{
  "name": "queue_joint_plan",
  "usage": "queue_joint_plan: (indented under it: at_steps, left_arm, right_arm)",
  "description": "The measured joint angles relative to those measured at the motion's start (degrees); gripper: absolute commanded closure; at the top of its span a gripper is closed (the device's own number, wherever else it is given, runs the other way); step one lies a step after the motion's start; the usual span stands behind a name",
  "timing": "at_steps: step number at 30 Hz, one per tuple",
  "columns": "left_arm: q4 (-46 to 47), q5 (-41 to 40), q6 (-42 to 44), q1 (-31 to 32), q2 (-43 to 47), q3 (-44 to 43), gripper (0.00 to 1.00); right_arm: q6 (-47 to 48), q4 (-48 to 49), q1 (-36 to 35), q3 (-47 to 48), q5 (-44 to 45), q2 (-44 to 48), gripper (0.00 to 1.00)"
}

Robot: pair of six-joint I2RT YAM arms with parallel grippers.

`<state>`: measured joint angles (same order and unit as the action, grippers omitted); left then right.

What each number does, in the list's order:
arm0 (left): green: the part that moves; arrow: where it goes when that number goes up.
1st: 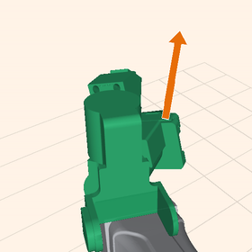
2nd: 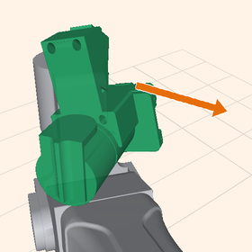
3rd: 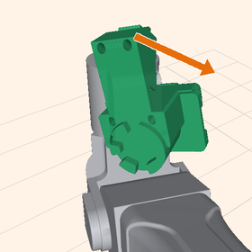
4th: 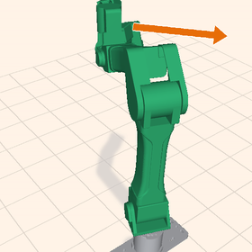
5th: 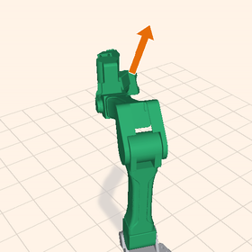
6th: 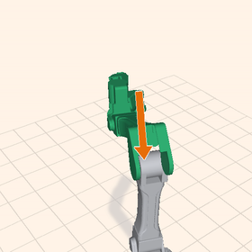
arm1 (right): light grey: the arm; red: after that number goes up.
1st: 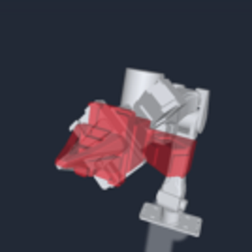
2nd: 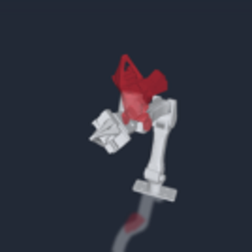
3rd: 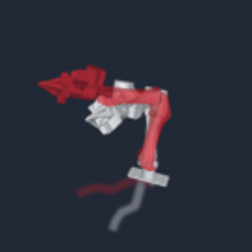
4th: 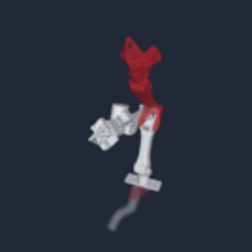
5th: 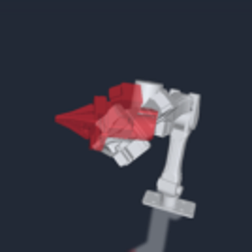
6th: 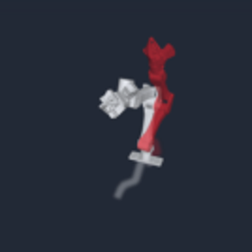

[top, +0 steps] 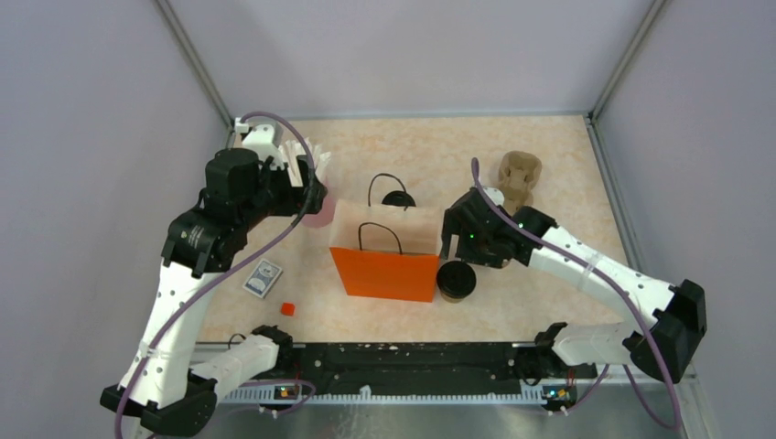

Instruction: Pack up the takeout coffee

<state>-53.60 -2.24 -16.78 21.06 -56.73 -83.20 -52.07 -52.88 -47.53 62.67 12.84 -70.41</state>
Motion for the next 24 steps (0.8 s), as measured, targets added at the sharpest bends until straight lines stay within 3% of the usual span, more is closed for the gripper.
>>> queue_joint_plan:
  at_steps: [24]
  left_arm:
    - [0.5, -0.2, 0.0, 0.0, 1.0, 0.0, 0.01]
  right_arm:
    - [4.5, 3.1, 0.1, -5.8, -2.2, 0.0, 0.11]
